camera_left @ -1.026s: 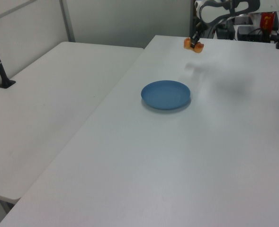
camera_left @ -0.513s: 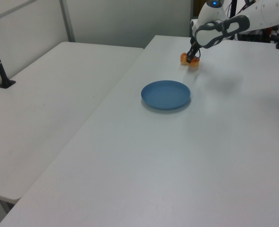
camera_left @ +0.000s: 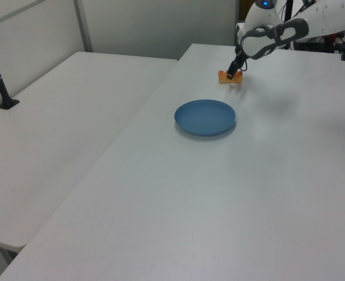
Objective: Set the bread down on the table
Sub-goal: 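Carry the held bread roll away from the plate and lower it to the table, then open the gripper to release the bread roll and raise it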
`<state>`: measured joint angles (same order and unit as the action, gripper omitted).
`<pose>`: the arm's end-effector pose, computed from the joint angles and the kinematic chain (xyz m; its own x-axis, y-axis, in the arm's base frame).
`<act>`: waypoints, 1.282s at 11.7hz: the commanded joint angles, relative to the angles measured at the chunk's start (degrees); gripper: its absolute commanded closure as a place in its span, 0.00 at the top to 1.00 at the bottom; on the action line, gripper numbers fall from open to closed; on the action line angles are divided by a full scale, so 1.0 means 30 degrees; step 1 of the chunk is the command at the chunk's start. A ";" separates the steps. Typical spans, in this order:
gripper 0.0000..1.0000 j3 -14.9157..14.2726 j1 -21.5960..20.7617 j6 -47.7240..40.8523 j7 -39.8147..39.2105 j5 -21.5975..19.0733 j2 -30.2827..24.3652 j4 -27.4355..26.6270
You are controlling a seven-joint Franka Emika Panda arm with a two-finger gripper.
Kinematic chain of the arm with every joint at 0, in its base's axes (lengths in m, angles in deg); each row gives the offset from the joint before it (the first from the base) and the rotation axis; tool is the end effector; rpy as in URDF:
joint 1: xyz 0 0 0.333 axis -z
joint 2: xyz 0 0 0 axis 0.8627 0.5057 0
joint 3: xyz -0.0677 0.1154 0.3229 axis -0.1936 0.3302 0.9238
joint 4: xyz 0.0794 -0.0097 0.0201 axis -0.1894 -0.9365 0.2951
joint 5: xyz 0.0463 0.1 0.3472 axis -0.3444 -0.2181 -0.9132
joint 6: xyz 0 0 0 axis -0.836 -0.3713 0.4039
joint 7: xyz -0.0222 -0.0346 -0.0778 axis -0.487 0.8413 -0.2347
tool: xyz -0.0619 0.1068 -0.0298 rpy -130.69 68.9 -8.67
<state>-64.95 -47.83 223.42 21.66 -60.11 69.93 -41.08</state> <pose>0.7374 -0.2936 0.3340 0.9167 -0.0591 0.3952 -0.1454 -0.9706 0.1920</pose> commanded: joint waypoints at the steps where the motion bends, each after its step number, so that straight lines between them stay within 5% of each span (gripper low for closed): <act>1: 1.00 0.0034 0.0054 0.0253 0.0740 -0.0433 -0.0363 0.0071; 6: 1.00 0.0443 -0.0471 -0.0972 0.3409 -0.0111 -0.3932 -0.1829; 10: 1.00 0.1582 -0.1613 -0.6296 0.6070 0.1611 -0.8703 -0.4084; 15: 1.00 0.2349 -0.4129 -1.2072 0.7777 0.2116 -1.1964 -0.4880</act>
<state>-57.93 -54.96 194.54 42.33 -55.08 41.02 -50.28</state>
